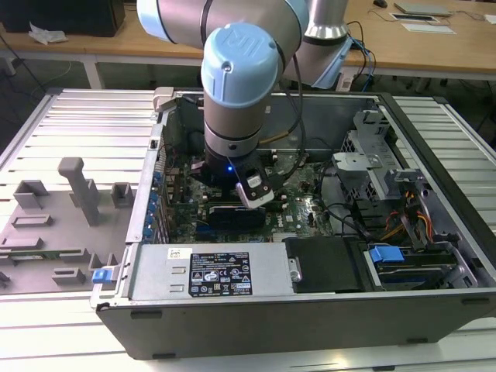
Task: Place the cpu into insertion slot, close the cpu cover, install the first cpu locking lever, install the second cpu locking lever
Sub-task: 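Install the second cpu locking lever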
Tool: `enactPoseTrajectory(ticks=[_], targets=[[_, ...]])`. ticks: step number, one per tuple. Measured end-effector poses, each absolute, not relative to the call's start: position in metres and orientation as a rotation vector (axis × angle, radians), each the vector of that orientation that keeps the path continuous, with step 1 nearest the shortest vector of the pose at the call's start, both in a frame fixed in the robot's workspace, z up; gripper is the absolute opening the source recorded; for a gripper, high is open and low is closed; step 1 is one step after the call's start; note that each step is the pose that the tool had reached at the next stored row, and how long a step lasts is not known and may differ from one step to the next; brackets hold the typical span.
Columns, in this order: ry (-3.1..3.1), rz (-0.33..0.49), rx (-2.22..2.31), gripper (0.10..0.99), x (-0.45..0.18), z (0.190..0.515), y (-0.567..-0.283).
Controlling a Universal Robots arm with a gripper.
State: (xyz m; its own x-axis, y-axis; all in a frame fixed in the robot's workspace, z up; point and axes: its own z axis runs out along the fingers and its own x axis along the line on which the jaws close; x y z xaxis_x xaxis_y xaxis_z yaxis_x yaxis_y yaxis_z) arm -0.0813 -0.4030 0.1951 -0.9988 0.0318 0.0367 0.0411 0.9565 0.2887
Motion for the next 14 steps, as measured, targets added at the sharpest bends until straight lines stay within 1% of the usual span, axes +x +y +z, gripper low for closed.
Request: enactPoseTrajectory(ticks=[14], targets=[[-3.077,-0.451,-0.057,0.106,-0.0817,0.195,-0.4015]])
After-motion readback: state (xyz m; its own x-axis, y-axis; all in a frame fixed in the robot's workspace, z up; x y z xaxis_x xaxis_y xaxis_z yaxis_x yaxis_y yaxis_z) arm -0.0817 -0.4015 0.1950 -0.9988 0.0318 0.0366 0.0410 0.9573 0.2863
